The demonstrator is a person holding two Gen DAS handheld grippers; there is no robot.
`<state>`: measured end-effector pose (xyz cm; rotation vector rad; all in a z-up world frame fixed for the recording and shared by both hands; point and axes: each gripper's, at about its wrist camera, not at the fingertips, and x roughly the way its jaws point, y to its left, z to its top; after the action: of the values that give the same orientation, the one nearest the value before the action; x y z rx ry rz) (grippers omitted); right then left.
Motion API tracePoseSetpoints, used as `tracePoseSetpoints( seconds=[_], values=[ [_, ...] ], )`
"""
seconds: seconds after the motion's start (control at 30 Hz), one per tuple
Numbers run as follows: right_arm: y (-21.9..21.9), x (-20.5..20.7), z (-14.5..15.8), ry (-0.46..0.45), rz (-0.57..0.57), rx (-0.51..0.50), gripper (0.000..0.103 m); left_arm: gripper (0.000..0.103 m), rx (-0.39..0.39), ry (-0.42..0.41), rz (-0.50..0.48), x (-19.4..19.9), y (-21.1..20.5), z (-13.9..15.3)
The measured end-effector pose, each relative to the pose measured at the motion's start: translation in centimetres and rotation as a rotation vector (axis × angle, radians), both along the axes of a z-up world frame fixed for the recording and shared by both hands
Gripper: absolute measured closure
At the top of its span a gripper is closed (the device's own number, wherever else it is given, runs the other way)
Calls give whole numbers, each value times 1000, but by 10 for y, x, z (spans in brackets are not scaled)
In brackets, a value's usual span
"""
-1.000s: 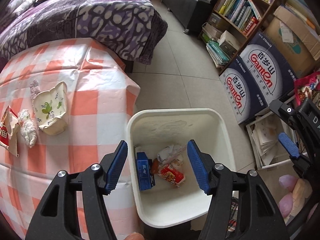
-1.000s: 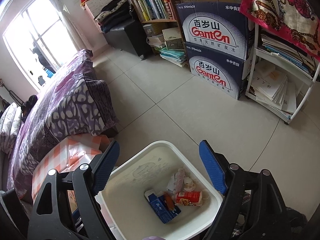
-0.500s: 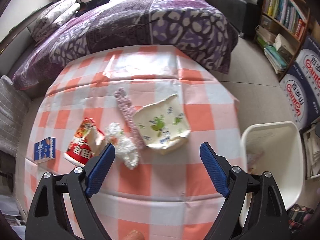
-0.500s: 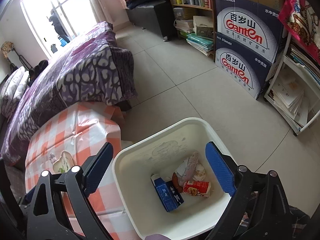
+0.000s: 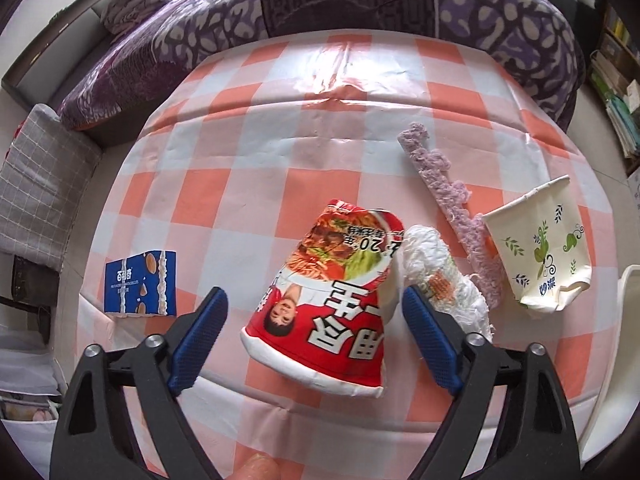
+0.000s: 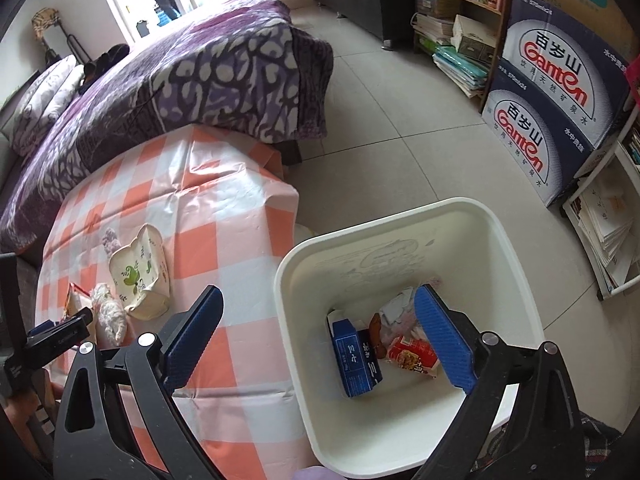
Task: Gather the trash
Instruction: 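Grasp the red noodle cup with the left gripper while right gripper grasps the white green-printed paper cup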
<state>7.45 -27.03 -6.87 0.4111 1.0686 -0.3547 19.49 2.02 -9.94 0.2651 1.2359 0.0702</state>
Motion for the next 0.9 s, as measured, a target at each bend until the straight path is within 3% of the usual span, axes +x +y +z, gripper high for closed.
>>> tracePoseSetpoints(
  seconds=[0.03,0.17,0.23,0.37,0.5,0.67,0.8,0.83,0.9],
  values=[
    [6,6,-2,10,24,7,11,42,-26,8,-3,-1,5,1],
    [30,29,-10,34,111,58,11,54,-110,-23,17,-9,28,17],
    [42,40,-13,37,137,79,11,78,-170,-47,52,-12,43,30],
    [59,62,-19,48,173,129,11,84,-291,-72,127,-18,74,48],
    [76,84,-27,70,205,131,11,86,-340,-80,175,-24,96,47],
    [91,103,-32,45,279,104,14,98,-377,-85,231,-24,118,45],
    [98,113,-47,49,306,195,14,100,-415,-94,224,-23,122,51],
    [100,115,-51,56,314,210,16,100,-420,-94,218,-23,121,52],
    [108,120,-57,71,344,215,39,100,-425,-79,194,-21,118,52]
  ],
)
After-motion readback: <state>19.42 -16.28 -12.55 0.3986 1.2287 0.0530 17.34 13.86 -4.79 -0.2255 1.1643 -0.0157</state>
